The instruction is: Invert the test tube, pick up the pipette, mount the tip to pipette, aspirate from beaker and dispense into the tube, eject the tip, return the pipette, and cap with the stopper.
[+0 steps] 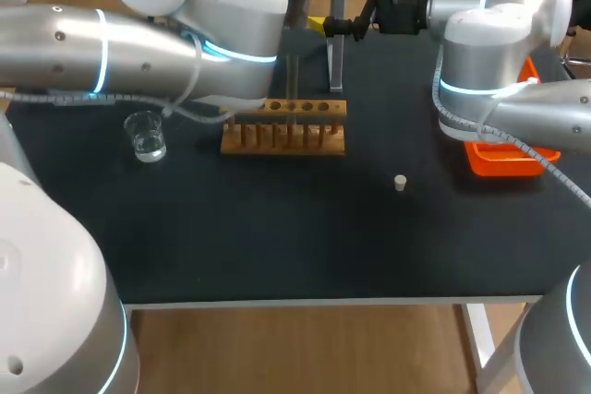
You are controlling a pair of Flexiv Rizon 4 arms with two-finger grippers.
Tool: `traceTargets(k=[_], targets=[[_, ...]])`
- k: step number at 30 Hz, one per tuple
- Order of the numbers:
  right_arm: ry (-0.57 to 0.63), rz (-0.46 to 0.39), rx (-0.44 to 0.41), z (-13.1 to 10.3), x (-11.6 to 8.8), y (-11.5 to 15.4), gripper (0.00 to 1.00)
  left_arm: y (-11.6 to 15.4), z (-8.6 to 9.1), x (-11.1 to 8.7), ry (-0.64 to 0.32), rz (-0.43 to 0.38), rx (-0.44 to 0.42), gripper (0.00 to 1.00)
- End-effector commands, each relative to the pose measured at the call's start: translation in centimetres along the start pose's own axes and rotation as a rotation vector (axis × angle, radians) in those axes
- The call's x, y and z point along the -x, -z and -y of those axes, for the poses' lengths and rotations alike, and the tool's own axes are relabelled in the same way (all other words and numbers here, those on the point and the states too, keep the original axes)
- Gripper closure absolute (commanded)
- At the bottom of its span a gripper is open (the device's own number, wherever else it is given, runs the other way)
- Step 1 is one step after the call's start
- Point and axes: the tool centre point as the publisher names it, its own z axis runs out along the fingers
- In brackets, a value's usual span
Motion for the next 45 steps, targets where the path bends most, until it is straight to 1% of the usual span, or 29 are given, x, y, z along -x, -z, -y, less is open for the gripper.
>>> traceTargets(k=[1,19,33,34,36,37,38,40,45], targets=[[0.000,-0.001,-0.001,0.0,0.0,0.1,0.00,-0.4,0.3,-0.1,0.000,0.004,0.051,1.00],[0.000,-0.001,-0.001,0.0,0.0,0.1,0.00,-0.6,-0.8,-0.4,0.022,0.008,0.099,1.00],[0.000,-0.001,-0.001,0.0,0.0,0.1,0.00,-1.2,-1.1,-0.7,0.036,-0.008,0.125,1.00],[0.000,-0.001,-0.001,0.0,0.0,0.1,0.00,-1.2,-1.1,-0.7,0.037,-0.009,0.127,0.95],[0.000,-0.001,-0.001,0.0,0.0,0.1,0.00,-1.3,-1.1,-0.8,0.039,-0.012,0.134,0.62],[0.000,-0.001,-0.001,0.0,0.0,0.1,0.00,-1.4,-1.1,-0.8,0.041,-0.013,0.136,0.55],[0.000,-0.001,-0.001,0.0,0.0,0.1,0.00,-1.4,-1.1,-0.8,0.044,-0.015,0.138,0.27],[0.000,-0.001,-0.001,0.0,0.0,0.1,0.00,-1.4,-1.1,-0.8,0.046,-0.017,0.141,0.00],[0.000,-0.001,-0.001,0.0,0.0,0.1,0.00,-1.3,-1.1,-1.0,0.047,-0.022,0.140,0.00]])
